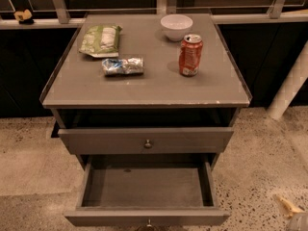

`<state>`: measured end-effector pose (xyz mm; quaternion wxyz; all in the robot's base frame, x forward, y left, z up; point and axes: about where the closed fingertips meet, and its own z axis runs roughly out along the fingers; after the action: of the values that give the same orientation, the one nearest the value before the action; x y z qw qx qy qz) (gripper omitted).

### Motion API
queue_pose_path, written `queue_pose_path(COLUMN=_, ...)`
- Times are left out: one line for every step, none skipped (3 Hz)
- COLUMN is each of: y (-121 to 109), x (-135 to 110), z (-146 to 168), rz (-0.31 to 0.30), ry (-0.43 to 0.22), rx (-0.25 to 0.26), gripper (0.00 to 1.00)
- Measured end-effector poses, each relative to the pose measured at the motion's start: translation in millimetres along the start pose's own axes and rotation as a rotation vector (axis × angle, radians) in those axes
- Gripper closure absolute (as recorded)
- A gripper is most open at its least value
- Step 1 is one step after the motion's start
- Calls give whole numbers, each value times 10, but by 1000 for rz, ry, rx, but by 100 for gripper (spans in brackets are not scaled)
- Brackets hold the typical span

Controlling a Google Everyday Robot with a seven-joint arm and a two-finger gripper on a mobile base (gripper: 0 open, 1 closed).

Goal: Close middle drawer

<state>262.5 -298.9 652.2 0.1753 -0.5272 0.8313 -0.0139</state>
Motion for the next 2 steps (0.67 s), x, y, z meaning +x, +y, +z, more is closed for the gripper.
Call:
queue_pose_path(y=63, x=331, z=419, rz=40, ry=-17, rx=-34, gripper=0)
queue_pose_path(y=138, x=516, z=865, rz=67, ry=-39, rx=-119, gripper=0)
